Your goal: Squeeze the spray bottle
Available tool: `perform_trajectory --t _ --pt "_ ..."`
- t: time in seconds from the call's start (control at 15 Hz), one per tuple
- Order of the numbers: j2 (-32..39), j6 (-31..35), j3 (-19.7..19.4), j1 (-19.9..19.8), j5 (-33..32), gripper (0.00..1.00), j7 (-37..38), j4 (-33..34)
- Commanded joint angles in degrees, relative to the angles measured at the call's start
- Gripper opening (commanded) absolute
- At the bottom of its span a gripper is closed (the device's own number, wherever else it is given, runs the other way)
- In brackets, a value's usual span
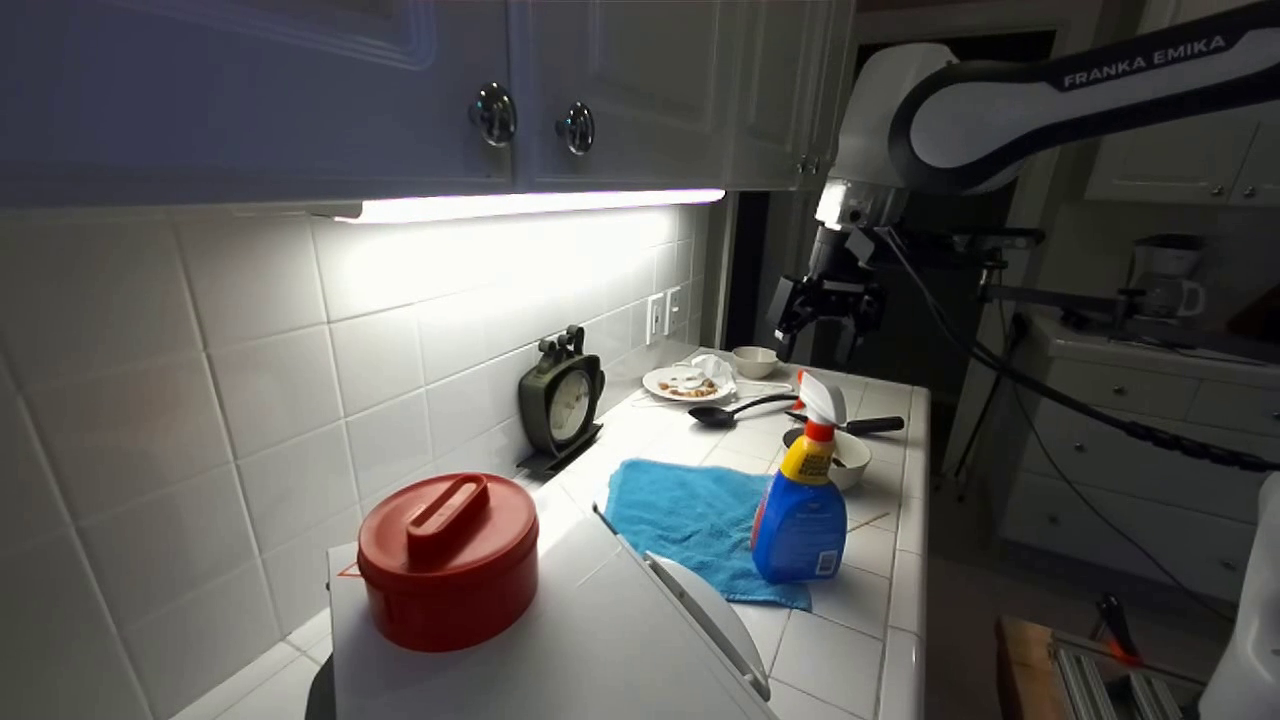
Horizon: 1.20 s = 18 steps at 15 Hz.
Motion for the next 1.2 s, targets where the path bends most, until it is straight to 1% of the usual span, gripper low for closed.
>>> perform_trajectory --t 0.0,0.2,0.47,0.6,0.67,0.73,1.13 --pt "-4.1 1.3 0.5 -2.4 4.0 1.00 3.2 -3.7" --pt "-6.0 -0.5 0.4 -3.8 6.7 1.00 6.9 -5.1" --pt "-8.4 0.0 0.1 -5.2 10.2 1.00 11.0 -7.6" --pt "-9.6 -1.1 0.1 -6.1 11.6 1.00 13.8 -8.6" --pt "-10.2 -2.9 -0.2 -6.1 12.8 1.00 14.5 -8.8" --pt "-7.1 -1.4 0.4 -6.0 10.2 1.00 12.2 -6.5" --pt "-8.3 -2.8 0.3 -6.4 11.1 1.00 13.5 -7.3"
